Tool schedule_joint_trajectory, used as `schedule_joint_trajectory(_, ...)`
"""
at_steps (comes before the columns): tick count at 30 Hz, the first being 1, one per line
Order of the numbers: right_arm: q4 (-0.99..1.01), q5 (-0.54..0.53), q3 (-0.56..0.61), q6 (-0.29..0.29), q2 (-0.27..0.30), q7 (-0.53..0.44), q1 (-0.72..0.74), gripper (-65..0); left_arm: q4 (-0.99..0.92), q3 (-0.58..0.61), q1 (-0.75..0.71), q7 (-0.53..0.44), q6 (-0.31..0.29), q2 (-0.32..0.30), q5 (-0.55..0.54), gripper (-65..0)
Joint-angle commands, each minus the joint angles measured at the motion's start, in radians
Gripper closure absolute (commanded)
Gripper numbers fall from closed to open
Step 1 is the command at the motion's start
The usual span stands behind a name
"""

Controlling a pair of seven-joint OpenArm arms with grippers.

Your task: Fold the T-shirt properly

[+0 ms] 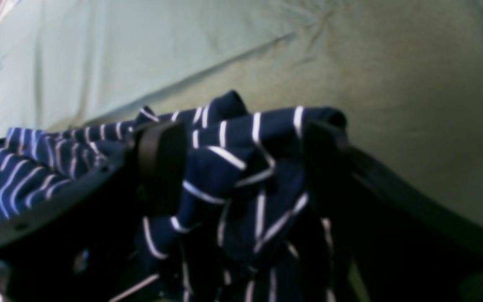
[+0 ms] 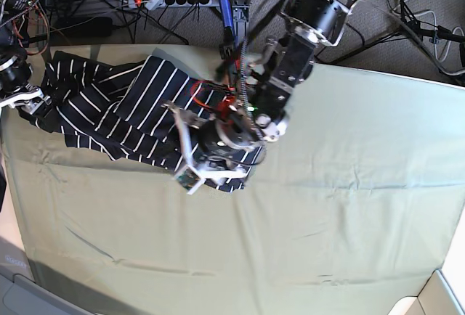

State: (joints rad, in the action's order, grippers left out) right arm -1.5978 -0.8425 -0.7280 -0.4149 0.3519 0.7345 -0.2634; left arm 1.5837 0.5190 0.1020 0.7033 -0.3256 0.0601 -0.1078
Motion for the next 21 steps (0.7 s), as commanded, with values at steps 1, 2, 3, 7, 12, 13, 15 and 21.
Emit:
schedule_joint_trajectory(1,-0.016,-0.011,-0.018,-0.068,0.027,-0.022,0.005,-43.0,0.018,-0.02,0.016,-0.018,0.009,-0.005,-0.027,-32.6)
schedule_joint_trajectory(2,-0.016,-0.01,-0.022,-0.068,0.032,-0.022,0.005,-43.0,0.018,-0.042,0.016,-0.015,0.009,-0.021,-0.05,-32.6)
schedule_joint_trajectory(3,-0.016,-0.01,-0.026,-0.068,0.037,-0.022,0.005,-43.0,0.018,-0.063,0.016,-0.01,0.009,-0.035,-0.068,-32.6)
schedule_joint_trajectory(7,-0.015,0.015,-0.03,-0.057,0.062,-0.019,0.005,-43.1,0.018,-0.121,0.014,0.01,0.008,-0.086,-0.103,-32.6)
schedule_joint_trajectory(12,0.0,0.054,-0.03,-0.032,0.09,-0.015,0.004,-43.1,0.018,-0.134,0.013,0.012,0.009,-0.155,-0.106,-32.6)
schedule_joint_trajectory(13,0.016,0.053,-0.03,-0.032,0.092,-0.015,0.002,-43.1,0.018,-0.134,0.013,0.012,0.009,-0.167,-0.109,-32.6)
schedule_joint_trajectory(15,0.062,0.045,-0.03,-0.032,0.094,-0.016,0.003,-43.1,0.018,-0.134,0.014,0.012,0.009,-0.188,-0.121,-32.6)
schedule_joint_trajectory(21,0.209,0.011,-0.013,-0.034,0.093,-0.016,0.003,-43.1,0.018,-0.134,0.014,0.011,0.009,-0.202,-0.148,-32.6)
